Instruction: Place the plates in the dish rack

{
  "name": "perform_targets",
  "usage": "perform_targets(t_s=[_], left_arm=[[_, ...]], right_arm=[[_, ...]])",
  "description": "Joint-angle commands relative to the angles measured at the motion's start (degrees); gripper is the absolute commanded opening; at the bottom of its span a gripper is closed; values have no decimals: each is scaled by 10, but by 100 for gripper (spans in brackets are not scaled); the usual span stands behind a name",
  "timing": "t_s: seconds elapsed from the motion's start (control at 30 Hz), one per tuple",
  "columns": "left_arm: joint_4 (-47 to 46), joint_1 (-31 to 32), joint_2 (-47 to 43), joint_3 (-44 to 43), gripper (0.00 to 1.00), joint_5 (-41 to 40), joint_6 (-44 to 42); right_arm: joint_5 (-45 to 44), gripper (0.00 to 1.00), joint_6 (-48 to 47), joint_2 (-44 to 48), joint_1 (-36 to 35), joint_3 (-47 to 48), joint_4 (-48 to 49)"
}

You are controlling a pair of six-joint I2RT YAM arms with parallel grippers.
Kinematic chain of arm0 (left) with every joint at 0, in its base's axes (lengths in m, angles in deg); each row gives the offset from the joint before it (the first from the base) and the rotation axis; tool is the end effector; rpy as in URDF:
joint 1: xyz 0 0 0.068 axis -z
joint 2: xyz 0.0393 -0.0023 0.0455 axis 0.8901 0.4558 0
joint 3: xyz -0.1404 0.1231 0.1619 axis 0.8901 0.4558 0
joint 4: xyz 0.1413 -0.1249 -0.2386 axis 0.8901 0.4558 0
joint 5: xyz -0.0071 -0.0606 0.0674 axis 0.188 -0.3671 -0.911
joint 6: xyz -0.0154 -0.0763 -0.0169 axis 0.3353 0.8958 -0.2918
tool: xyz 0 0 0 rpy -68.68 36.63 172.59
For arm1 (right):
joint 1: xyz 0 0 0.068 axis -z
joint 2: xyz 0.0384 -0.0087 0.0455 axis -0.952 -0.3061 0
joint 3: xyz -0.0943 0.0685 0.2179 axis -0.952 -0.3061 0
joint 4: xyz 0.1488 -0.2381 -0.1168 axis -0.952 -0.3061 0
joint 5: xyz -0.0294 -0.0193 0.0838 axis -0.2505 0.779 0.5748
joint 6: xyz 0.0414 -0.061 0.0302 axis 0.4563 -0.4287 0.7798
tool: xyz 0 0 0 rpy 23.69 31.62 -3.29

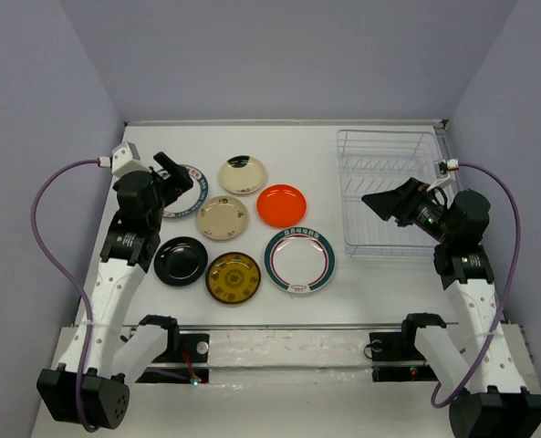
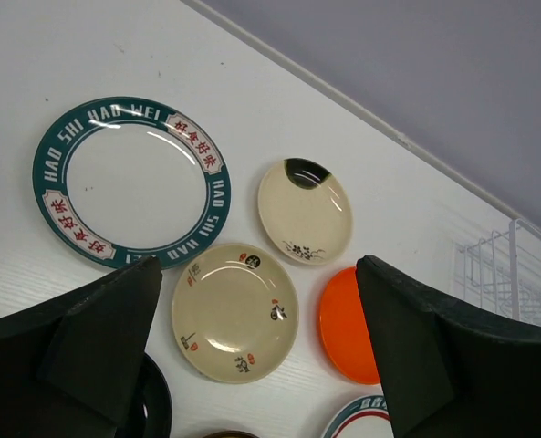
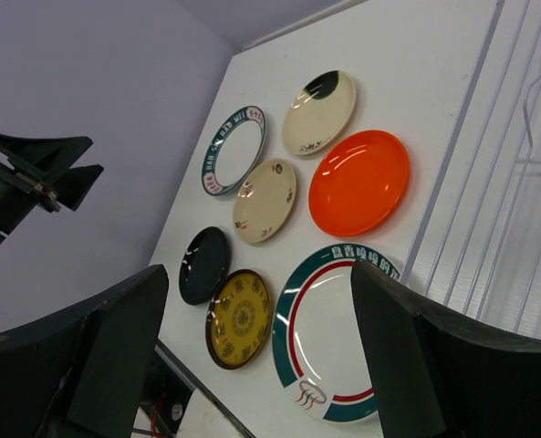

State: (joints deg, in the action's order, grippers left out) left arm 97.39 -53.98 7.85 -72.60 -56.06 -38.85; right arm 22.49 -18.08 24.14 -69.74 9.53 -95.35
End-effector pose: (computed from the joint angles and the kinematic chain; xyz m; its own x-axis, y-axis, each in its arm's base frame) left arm 0.2991 -0.0336 0.3342 -0.1046 -0.4847 -0.8684 -0.1031 0.8738 -0.4753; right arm 0.2636 0.0330 0.3127 -0.4692 0.4952 -0.7312 -0.4027 0.6169 0.6762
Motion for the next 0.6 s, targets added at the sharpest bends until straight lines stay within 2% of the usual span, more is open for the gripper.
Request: perform_targets(t_s=[0.0,0.1,0.27,0.5,0.57], left_arm=[[-10,-1,37,-40,99,-34,0],[-14,-3,71,-52,99,-44,10],[-39,-25,136,-69,94,-66,62],[-39,-120,237,-83,89,-46,138],[-51,-146,261,-78,84,-41,143]], right_arm=[[5,84,-15,5,-9,22,22],[0,80,-15,9,-9,19,20],[-11,78,-23,19,-9,18,4],[-10,78,-37,35,-9,12,-16],[-11,78,-37,42,-9,9,-18]])
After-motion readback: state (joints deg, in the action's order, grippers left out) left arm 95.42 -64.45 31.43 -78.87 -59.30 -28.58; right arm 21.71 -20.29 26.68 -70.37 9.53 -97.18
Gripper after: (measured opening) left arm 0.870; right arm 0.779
